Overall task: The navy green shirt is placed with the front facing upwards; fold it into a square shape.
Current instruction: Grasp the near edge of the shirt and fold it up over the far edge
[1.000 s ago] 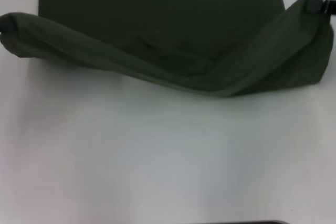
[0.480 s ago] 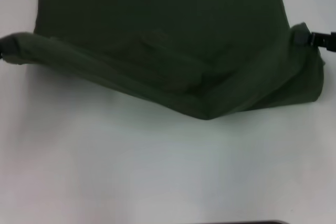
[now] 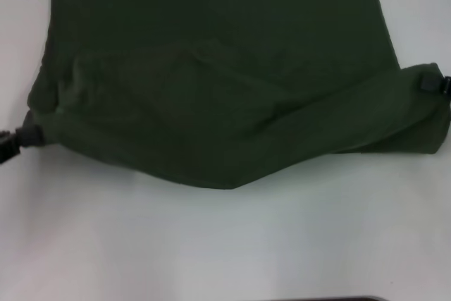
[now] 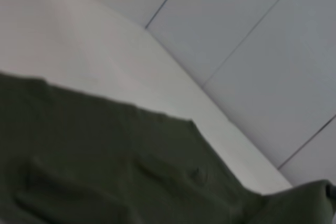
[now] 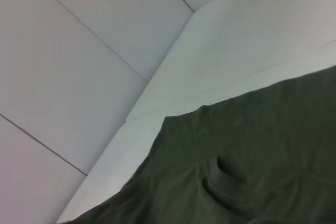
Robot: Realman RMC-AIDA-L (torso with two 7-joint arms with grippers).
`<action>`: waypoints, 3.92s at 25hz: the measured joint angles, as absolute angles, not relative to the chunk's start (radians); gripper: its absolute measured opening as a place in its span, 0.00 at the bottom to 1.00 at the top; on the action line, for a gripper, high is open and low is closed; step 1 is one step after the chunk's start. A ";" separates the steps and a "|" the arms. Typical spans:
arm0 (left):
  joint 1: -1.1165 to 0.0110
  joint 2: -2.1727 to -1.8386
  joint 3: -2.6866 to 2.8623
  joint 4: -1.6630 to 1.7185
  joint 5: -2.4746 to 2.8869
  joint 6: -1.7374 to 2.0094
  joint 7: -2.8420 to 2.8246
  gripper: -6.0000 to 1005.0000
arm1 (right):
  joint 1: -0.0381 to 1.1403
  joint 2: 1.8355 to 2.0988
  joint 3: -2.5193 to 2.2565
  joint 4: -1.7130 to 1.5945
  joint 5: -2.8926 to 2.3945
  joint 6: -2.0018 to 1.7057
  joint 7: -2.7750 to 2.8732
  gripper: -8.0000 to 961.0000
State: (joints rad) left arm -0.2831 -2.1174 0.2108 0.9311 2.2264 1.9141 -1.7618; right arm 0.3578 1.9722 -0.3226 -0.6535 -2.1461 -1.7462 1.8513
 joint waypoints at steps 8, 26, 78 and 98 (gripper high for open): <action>-0.263 -2.122 0.209 0.937 2.301 1.974 -1.744 0.01 | 0.325 1.969 -0.321 -0.653 -2.146 -1.760 1.844 0.05; -0.233 -2.137 0.212 0.937 2.459 2.039 -1.709 0.01 | 0.238 1.951 -0.238 -0.656 -2.148 -1.784 1.821 0.05; -0.698 -2.034 0.200 0.710 2.320 1.390 -1.965 0.01 | 0.628 1.912 -0.370 -0.584 -2.154 -1.318 1.970 0.05; -0.729 -2.059 0.282 0.668 2.292 1.114 -1.985 0.01 | 0.715 1.946 -0.401 -0.521 -2.145 -1.076 1.953 0.05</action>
State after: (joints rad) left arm -0.7290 -2.0593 0.2815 0.6684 2.2918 1.1138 -1.9848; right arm 0.7149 1.9462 -0.4011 -0.5212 -2.1455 -1.0762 1.9526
